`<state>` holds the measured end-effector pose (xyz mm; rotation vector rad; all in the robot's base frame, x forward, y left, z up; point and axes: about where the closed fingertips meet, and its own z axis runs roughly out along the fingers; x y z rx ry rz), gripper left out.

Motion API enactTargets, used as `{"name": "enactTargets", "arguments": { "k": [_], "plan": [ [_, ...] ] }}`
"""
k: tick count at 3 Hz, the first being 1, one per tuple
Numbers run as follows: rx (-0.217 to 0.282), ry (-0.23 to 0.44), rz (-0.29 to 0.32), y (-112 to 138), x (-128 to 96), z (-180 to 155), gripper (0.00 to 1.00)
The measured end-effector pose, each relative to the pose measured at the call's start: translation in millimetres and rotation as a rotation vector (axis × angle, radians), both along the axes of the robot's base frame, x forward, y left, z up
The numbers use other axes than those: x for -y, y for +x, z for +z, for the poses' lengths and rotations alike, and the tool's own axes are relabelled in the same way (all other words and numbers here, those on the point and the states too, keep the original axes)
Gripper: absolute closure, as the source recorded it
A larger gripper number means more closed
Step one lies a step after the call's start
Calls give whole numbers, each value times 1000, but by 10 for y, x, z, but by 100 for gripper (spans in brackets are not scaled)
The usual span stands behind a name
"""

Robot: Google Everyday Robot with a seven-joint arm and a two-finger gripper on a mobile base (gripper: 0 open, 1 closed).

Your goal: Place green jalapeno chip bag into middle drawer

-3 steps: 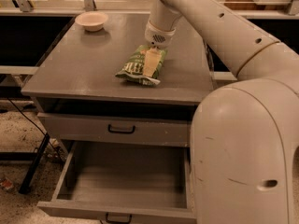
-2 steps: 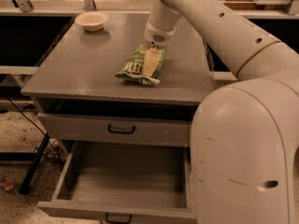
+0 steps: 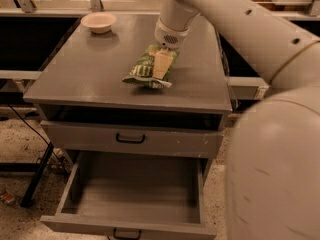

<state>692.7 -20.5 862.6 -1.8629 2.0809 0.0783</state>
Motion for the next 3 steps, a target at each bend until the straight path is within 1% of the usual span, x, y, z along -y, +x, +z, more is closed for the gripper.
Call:
{"name": "enactTargets", "arguments": {
  "k": [1, 2, 3],
  "plan": [
    [184, 13, -58, -272, 197, 537, 100],
    [341, -6, -138, -735, 501, 997, 100],
    [451, -52, -258, -1409, 962, 1243, 100]
  ]
}}
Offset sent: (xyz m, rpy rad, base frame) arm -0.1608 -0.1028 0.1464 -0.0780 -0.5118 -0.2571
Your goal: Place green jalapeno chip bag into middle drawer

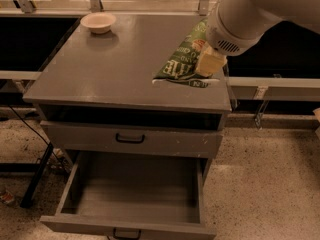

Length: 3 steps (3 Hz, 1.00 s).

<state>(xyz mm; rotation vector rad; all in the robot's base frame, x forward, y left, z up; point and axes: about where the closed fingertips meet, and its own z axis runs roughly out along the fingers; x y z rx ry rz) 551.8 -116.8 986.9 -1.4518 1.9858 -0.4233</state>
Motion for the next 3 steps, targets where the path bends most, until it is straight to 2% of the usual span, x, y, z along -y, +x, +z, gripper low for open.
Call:
{"name": "enactTargets", "arguments": {
  "k": [2, 3],
  "plan": [
    [-13, -2, 12, -78, -41, -65, 100],
    [-43, 15, 43, -240, -78, -284, 100]
  ]
}}
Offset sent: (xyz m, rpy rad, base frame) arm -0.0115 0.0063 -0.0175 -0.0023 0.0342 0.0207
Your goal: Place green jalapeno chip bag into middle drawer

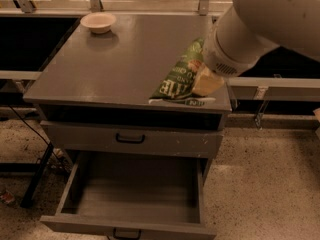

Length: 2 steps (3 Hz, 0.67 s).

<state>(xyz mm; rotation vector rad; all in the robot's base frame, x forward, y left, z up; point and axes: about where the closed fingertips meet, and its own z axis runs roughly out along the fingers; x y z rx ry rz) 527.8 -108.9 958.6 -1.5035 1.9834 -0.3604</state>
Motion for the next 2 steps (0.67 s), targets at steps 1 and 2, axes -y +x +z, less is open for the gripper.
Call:
{"name": "enactTargets", "arguments": {
  "k": [1, 2],
  "plan": [
    [-36, 6, 17, -137, 7, -184, 100],
    [-75, -10, 26, -217, 6, -500, 100]
  ]
}}
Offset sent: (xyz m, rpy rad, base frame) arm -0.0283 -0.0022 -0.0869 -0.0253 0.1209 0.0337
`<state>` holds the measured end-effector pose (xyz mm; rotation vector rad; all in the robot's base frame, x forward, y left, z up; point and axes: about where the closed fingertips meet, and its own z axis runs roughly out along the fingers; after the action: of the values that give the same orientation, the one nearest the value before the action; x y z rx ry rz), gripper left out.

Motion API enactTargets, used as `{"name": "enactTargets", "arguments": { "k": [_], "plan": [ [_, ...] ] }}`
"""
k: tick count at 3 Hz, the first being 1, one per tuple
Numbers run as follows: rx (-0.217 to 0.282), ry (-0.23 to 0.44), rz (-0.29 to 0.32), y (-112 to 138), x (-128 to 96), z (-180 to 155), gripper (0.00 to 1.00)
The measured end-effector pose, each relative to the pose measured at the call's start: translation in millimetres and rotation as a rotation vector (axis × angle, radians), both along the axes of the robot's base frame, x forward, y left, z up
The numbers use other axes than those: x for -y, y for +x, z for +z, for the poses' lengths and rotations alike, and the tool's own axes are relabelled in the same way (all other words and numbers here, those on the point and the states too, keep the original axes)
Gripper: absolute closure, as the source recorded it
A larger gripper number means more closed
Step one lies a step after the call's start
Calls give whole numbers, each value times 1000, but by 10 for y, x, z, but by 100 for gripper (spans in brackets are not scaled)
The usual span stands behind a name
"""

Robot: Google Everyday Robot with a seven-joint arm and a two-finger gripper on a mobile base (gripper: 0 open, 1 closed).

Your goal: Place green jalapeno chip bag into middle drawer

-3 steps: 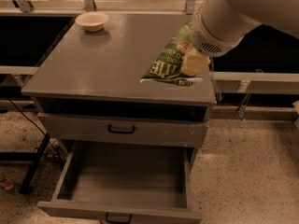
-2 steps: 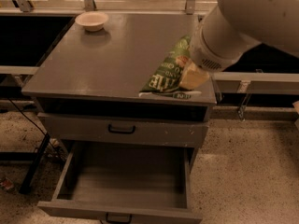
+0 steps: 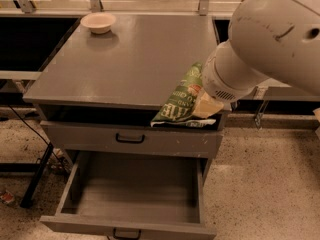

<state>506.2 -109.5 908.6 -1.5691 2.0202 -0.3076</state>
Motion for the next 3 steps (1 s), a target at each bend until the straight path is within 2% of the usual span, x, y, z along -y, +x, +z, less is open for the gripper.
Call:
{"name": "enactTargets", "arguments": {
  "k": [1, 3],
  "plan": [
    [-8, 7, 0, -17, -7, -39, 100],
    [-135, 95, -16, -296, -82, -671, 100]
  ]
}}
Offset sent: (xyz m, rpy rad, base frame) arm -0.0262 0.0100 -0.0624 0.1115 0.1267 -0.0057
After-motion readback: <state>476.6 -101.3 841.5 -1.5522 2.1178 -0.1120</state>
